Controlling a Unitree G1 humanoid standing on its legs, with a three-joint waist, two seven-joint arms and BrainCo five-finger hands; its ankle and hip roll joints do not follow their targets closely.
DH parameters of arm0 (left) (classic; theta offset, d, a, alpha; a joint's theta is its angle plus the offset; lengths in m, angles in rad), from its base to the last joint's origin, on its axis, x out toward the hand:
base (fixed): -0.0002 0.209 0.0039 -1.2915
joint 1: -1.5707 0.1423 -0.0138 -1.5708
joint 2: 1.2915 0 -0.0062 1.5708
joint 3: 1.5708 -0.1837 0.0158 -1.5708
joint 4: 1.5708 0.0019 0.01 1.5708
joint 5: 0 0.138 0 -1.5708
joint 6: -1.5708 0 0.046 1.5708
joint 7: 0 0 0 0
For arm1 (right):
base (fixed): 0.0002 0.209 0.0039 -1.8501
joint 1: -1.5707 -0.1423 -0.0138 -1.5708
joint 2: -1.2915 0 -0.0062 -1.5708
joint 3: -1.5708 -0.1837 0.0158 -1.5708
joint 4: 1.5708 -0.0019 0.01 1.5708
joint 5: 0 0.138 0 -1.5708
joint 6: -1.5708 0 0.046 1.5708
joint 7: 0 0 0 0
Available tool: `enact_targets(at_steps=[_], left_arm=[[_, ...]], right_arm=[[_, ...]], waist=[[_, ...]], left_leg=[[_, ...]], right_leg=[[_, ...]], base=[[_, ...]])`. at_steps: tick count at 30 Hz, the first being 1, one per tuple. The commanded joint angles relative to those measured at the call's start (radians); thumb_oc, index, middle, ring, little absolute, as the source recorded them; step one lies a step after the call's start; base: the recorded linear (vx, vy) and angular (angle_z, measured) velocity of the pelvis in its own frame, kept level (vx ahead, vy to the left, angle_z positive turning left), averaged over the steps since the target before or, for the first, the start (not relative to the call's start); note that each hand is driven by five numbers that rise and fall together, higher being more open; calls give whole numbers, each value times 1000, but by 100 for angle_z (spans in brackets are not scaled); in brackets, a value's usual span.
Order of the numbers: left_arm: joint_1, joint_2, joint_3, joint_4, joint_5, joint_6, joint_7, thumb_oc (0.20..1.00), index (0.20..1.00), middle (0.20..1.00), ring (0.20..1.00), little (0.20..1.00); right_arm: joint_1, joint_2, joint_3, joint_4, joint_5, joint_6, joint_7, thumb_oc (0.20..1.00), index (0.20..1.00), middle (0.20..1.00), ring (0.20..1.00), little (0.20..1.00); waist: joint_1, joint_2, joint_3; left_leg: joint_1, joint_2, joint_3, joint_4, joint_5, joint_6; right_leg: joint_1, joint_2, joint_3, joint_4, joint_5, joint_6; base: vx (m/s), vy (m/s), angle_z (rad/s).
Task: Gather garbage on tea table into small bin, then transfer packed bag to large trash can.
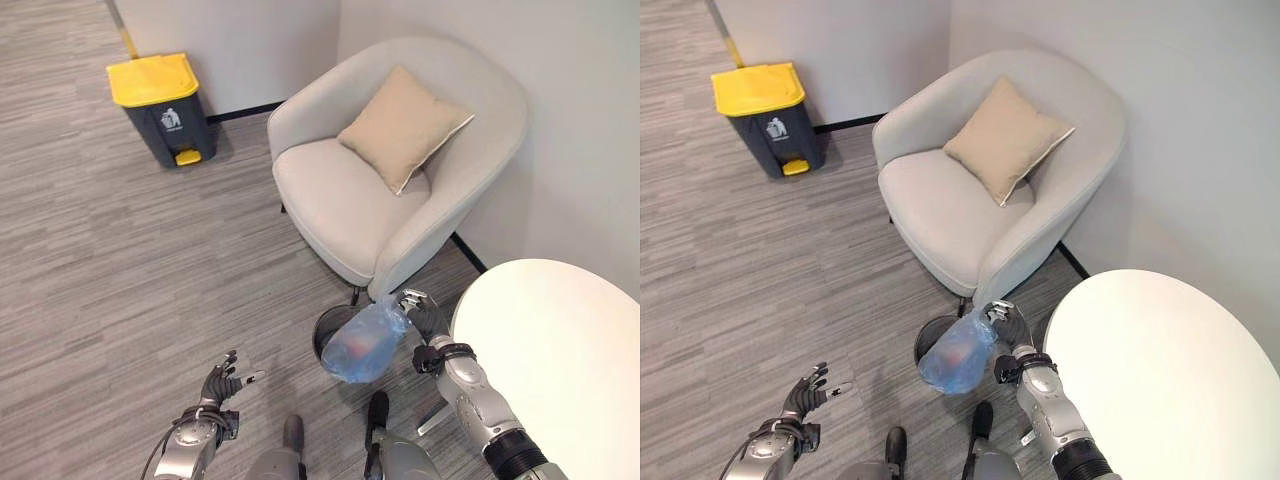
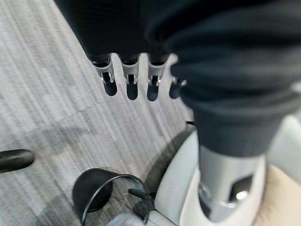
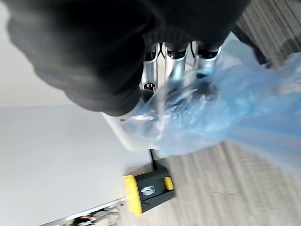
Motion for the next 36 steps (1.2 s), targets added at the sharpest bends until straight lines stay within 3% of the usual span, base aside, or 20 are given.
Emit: enact_targets(at_steps=[1, 3, 4, 6, 9, 11, 13, 14, 15, 16, 17, 19, 21, 25, 36], left_arm=[[-63, 20, -21, -82, 56, -33, -8, 1000, 1000, 1000, 1000, 1000], [-69, 39, -30, -144, 67, -40, -16, 1000, 1000, 1000, 1000, 1000], [-63, 54, -35, -211, 80, -49, -17, 1000, 1000, 1000, 1000, 1000], [-59, 57, -35, -226, 83, -52, -20, 1000, 1000, 1000, 1000, 1000], [-65, 60, -48, -291, 77, -57, -31, 1000, 1000, 1000, 1000, 1000], [-92, 64, -72, -334, 91, -63, -44, 1000, 1000, 1000, 1000, 1000], [-108, 66, -89, -368, 105, -68, -58, 1000, 1000, 1000, 1000, 1000], [-134, 71, -115, -409, 118, -78, -81, 1000, 1000, 1000, 1000, 1000], [-135, 71, -115, -409, 118, -78, -81, 1000, 1000, 1000, 1000, 1000], [-155, 75, -138, -439, 127, -87, -99, 1000, 1000, 1000, 1000, 1000], [-156, 75, -138, -439, 127, -87, -99, 1000, 1000, 1000, 1000, 1000], [-192, 70, -173, -449, 128, -93, -107, 1000, 1000, 1000, 1000, 1000], [-233, 54, -223, -460, 133, -87, -108, 1000, 1000, 1000, 1000, 1000], [-283, 29, -275, -463, 181, -85, -102, 1000, 1000, 1000, 1000, 1000], [-385, -27, -319, -393, 366, -51, 41, 1000, 1000, 1000, 1000, 1000]], right_arm=[[-92, -10, -9, -136, 84, -66, 38, 200, 200, 200, 200, 200], [-80, -12, -16, -188, 115, -82, 58, 200, 200, 200, 200, 200], [-84, -15, -4, -227, 139, -85, 76, 200, 200, 200, 200, 200], [-90, -19, 1, -231, 149, -88, 79, 200, 200, 200, 200, 200], [-109, -47, 5, -258, 148, -89, 72, 200, 200, 200, 200, 200], [-125, -85, 1, -279, 129, -96, 64, 200, 200, 200, 200, 200], [-142, -105, 4, -292, 124, -95, 65, 200, 200, 200, 200, 200], [-158, -128, 8, -313, 106, -92, 67, 200, 200, 200, 200, 200], [-158, -128, 8, -313, 106, -92, 67, 200, 200, 200, 200, 200], [-174, -138, 22, -332, 102, -89, 77, 200, 200, 200, 200, 200], [-175, -138, 22, -332, 102, -89, 77, 200, 200, 200, 200, 200], [-199, -138, 40, -342, 107, -86, 88, 200, 200, 200, 200, 200], [-209, -127, 51, -357, 114, -80, 89, 200, 200, 200, 200, 200], [-236, -83, 85, -367, 147, -75, 93, 200, 200, 200, 200, 200], [-276, -17, 164, -392, 190, -80, 76, 200, 200, 200, 200, 200]], waist=[[23, 71, 75], [30, 82, 50], [66, 71, 21], [70, 67, 13], [82, 81, 10], [79, 93, 25], [67, 95, 32], [40, 78, 31], [39, 79, 30], [23, 60, 26], [21, 61, 25], [2, 49, 13], [-23, 55, -10], [-40, 56, -59], [-27, 25, -85]], left_leg=[[-37, 45, -30, 9, -36, -30], [-58, 54, -52, 11, -8, -26], [-90, 50, -84, 9, 27, -42], [-105, 49, -96, 8, 45, -52], [-182, 66, -124, -19, 139, -114], [-224, 72, -120, -28, 169, -140], [-244, 70, -95, 5, 140, -129], [-211, 82, -49, 80, 65, -110], [-214, 82, -50, 81, 66, -109], [-180, 85, -40, 160, -19, -101], [-183, 84, -41, 159, -16, -101], [-119, 98, -37, 195, -84, -102], [-43, 123, -4, 154, -90, -106], [28, 108, 22, 25, -84, -107], [101, 89, 42, -38, -87, -86]], right_leg=[[-2, 27, 77, 220, -129, 37], [39, 101, 123, 359, -227, 8], [103, 143, 130, 293, -298, -27], [126, 154, 125, 238, -312, -44], [140, 208, 129, 123, -319, -76], [133, 212, 102, 95, -305, -86], [116, 198, 70, 81, -286, -85], [96, 164, 30, 61, -255, -77], [94, 165, 29, 60, -252, -77], [92, 139, 9, 43, -231, -77], [90, 139, 7, 42, -229, -77], [96, 126, -7, 26, -220, -76], [102, 125, -31, 22, -210, -70], [122, 121, -34, -4, -184, -56], [159, 115, -10, -27, -164, -36]], base=[[-129, 13, 39], [-178, -140, 53], [-191, -311, 50], [-113, -214, 46], [-214, -197, 34], [-295, -136, 72], [-332, -52, 64], [-282, -28, 56], [-266, -35, 92], [-93, -14, 90], [-120, -10, 81], [-61, 30, 28], [4, 74, 31], [25, 117, 33], [-10, 47, -8]])
